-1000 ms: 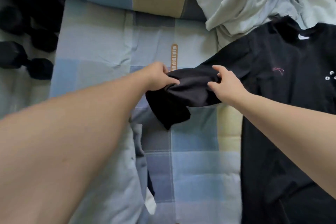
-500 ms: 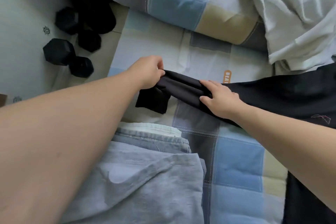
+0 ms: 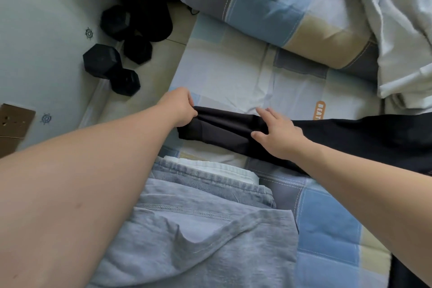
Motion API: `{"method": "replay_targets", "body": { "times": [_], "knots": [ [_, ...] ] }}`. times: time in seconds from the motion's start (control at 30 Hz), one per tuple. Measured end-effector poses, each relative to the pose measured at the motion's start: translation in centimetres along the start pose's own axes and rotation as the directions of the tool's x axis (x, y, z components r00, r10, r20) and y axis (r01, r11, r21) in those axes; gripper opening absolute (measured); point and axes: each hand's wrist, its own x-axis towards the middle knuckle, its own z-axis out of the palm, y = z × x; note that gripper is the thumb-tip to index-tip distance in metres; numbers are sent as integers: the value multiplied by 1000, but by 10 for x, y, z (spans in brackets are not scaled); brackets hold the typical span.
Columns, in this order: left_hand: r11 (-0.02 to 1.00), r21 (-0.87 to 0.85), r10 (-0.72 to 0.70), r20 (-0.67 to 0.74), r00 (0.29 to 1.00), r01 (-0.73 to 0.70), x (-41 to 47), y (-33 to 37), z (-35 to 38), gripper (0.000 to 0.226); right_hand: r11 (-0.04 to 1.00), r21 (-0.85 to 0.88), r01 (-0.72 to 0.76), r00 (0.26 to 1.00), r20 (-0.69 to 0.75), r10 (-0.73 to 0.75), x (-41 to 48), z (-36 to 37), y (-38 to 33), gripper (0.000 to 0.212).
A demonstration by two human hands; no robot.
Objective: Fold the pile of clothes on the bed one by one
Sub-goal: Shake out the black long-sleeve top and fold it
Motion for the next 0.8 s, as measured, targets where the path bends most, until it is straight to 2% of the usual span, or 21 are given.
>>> {"method": "replay_targets", "body": {
  "times": [0.07,0.13,0.23,0.3,0.37,0.47,0.63,0.73,0.8],
  "knots": [
    [1000,14,11,-46,999,-11,-1,-8,7,15,999,-10,-48,998,-32,48,-1,8,0,69],
    [996,84,28,-102,994,-20,-6,-9,13,17,996,26,-89,996,6,88,-2,16,2,73],
    [964,255,121,-157,980,-78,-20,6,16,37,984,171,46,995,79,-60,-12,18,4,78],
    [937,304,220,-122,968,-174,-34,23,18,48,953,276,123,988,56,-143,-26,12,6,74],
    [911,310,296,-38,954,-270,-49,40,25,50,935,326,139,990,-18,-141,-42,4,15,68],
    [885,314,343,58,938,-343,-72,69,45,48,939,336,70,994,-100,-38,-64,-4,48,62],
    [839,322,407,165,898,-439,-109,134,104,47,950,265,-168,972,-114,204,-100,-3,150,62],
    [780,374,451,221,865,-502,-123,177,153,51,908,177,-381,901,-148,407,-122,4,220,66],
    [759,383,459,256,850,-526,-125,202,188,54,847,169,-505,846,-97,524,-133,13,264,70]
  ]
}}
